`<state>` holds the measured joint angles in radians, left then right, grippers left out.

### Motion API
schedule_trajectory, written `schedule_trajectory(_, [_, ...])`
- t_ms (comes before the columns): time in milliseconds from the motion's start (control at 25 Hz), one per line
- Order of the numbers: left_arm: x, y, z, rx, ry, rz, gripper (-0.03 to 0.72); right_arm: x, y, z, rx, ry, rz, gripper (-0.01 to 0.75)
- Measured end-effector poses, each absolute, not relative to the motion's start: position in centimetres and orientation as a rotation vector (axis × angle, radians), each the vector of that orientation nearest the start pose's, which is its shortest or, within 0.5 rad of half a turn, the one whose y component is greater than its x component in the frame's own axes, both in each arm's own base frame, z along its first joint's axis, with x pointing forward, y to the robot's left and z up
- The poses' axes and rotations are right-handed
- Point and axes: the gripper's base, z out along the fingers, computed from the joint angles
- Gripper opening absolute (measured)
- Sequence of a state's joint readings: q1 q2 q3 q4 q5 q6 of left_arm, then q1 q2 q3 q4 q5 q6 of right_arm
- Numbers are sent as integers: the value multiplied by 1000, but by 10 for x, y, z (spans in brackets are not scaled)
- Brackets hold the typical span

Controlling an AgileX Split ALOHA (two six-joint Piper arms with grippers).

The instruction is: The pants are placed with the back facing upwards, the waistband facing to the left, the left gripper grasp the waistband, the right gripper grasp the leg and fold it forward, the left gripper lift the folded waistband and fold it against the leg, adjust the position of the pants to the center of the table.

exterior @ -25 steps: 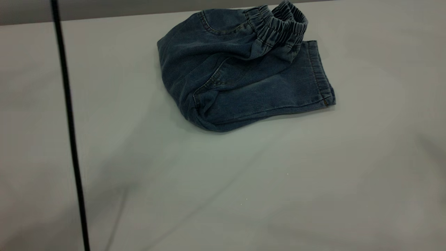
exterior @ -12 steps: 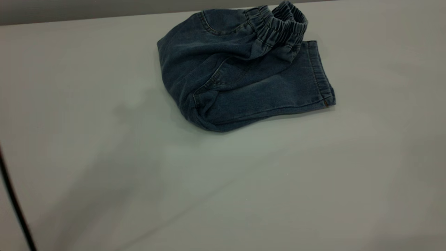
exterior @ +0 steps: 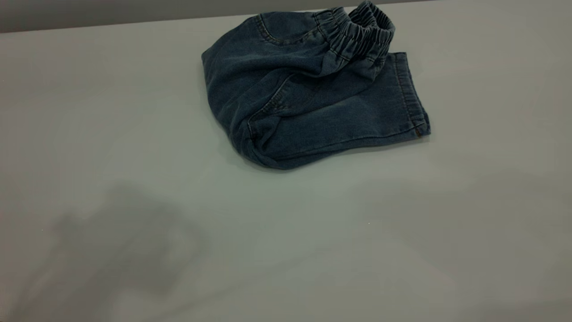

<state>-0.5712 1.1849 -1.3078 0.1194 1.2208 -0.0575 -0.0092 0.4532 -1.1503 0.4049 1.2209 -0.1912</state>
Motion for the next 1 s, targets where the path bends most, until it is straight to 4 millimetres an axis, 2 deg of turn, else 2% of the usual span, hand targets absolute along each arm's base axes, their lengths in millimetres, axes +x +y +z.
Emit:
schedule_trajectory(320, [126, -68, 373, 655, 2457, -74, 435, -24, 34, 374, -368, 1946, 280, 425])
schedule_trajectory(520, [94, -47, 358, 642, 2420, -89, 435, -28, 29, 337, -354, 1944, 208, 425])
schedule_trajectory(720, [74, -34, 339, 638, 2411, -94, 435, -16, 24, 306, -327, 2005, 165, 425])
schedule_trajectory(1000, [63, -29, 319, 642, 2421, -103, 435, -8, 22, 284, -307, 2029, 149, 425])
